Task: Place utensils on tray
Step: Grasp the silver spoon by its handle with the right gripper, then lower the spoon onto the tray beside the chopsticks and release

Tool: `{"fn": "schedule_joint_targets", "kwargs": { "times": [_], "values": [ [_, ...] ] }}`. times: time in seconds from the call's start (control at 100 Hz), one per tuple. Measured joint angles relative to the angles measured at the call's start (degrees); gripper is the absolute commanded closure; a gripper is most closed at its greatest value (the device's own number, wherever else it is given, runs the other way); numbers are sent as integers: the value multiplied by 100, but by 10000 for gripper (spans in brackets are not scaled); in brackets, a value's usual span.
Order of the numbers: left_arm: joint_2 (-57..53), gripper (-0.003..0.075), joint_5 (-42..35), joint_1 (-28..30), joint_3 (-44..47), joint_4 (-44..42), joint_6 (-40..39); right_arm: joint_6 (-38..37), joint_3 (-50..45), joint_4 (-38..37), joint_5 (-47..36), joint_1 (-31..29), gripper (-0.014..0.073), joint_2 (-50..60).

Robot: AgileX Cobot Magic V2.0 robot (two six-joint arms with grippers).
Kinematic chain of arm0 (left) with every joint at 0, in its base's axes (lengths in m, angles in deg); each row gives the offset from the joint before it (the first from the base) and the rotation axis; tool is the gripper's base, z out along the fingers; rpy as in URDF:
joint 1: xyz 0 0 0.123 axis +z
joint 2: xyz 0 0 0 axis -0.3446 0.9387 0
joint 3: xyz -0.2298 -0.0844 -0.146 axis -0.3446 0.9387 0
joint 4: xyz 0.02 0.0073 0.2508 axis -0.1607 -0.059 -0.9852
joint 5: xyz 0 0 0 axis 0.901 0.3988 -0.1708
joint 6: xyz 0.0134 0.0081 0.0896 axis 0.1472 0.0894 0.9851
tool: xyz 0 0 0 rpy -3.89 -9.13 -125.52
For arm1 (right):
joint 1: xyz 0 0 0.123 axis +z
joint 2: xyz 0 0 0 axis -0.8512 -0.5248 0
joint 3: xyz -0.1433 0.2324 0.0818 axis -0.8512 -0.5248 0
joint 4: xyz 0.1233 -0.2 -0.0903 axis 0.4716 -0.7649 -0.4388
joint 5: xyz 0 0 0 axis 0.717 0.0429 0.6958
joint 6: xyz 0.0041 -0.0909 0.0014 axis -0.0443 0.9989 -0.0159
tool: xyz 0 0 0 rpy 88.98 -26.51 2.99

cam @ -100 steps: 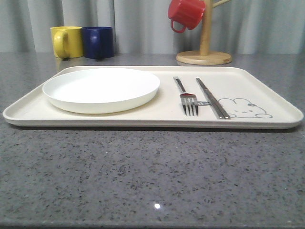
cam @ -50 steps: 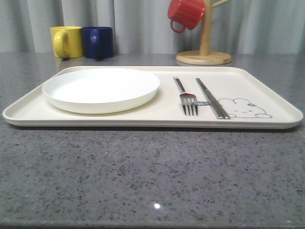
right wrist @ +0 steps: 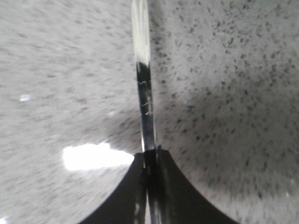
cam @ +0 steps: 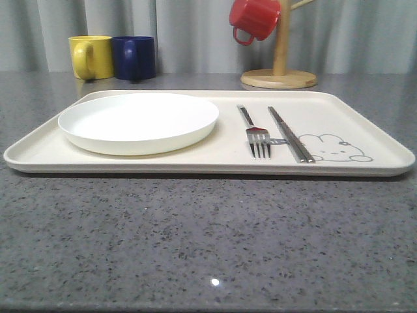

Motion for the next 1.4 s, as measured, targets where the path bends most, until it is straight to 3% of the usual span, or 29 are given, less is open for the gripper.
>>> {"fn": "schedule_joint_targets", "kwargs": {
  "times": [0.25,0.74,1.16,1.4],
  "values": [
    [0,738,0,0,0,0,0,-557,0,9,337,546,648,799],
    [0,738,0,0,0,0,0,-2408,10,-746,-313,3011,648,795],
    [0,738,0,0,0,0,0,-2758,10,-827,-548,3253,645,-106],
    [0,738,0,0,0,0,0,-2780,10,-829,-570,3253,496,-164]
  ]
}}
